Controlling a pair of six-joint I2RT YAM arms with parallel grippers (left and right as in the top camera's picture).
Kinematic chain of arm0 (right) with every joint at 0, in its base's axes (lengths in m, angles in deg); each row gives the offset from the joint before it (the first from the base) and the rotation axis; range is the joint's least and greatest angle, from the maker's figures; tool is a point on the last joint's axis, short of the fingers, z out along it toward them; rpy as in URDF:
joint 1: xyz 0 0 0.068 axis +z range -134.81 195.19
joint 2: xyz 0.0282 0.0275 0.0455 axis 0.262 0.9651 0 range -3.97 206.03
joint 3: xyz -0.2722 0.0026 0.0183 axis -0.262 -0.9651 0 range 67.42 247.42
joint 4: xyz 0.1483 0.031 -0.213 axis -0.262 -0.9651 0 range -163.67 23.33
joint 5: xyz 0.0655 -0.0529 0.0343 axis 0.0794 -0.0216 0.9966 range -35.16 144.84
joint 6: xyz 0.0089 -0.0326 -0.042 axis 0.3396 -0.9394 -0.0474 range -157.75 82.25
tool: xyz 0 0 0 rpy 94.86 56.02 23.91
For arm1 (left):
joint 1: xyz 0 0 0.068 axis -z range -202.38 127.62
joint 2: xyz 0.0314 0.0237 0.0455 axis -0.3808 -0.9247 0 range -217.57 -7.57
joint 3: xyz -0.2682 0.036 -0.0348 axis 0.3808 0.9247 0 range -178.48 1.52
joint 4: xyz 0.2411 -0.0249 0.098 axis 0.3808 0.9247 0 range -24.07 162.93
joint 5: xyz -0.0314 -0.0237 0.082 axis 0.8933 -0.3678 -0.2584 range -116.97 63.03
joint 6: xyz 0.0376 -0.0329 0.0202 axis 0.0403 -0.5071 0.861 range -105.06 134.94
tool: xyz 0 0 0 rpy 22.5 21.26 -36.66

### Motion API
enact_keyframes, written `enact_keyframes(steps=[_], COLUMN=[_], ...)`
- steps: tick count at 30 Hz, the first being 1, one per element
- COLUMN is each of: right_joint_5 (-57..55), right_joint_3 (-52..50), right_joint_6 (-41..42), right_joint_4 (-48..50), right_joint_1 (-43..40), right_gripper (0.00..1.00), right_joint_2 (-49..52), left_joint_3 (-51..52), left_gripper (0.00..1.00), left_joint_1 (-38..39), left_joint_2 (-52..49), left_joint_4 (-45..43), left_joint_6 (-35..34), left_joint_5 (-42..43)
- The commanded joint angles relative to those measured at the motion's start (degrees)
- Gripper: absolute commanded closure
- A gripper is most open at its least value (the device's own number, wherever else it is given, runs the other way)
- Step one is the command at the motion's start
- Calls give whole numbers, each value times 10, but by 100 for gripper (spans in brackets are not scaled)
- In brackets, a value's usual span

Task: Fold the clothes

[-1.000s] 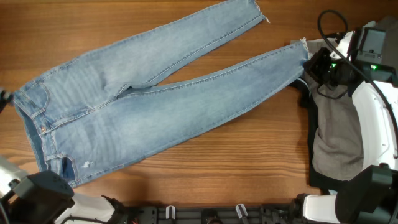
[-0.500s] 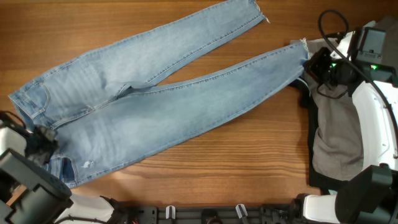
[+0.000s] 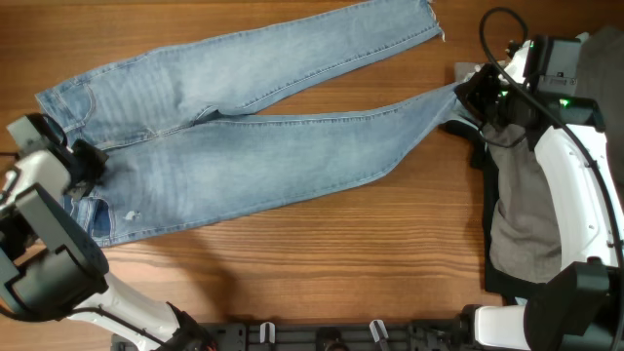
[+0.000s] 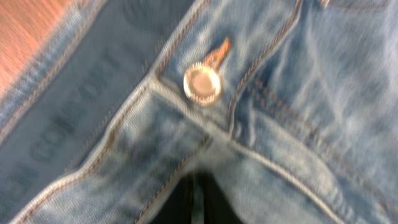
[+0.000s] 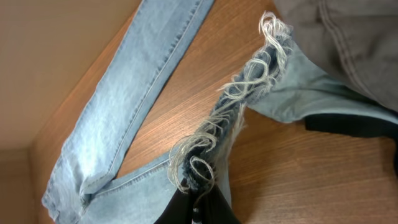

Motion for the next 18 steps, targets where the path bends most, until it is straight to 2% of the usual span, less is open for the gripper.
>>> enact_keyframes(steps=[1,3,5,8,11,14,18], right_joint_5=[-15,-15,-15,-15,-15,-16,-28], right_joint_3=[6,6,6,6,6,6,6], right_joint_6=[21,21,21,21,31,31,31], right_joint_4=[0,-1,-3,-3,-3,-4,-5], right_joint_1=[1,1,1,1,1,1,1], right_gripper=[95,95,95,95,96,95,95], right_joint_2=[-5,-5,-5,-5,-5,-5,-5], left_joint_3=[-133,-150,-143,-126,-71,-26,15], left_gripper=[78,67,66,66,63,58,50], left_joint_1=[-33,-64,-129,-191,-219,-226,-224], left_joint_2=[8,19,18,18,18,18,18], left_joint_4=[201,296,359,375,344,280,193], left_joint_6=[4,-1,-4,16,17,17,50], left_joint_5=[-9,-19,-28,-27,-48,-39,-17])
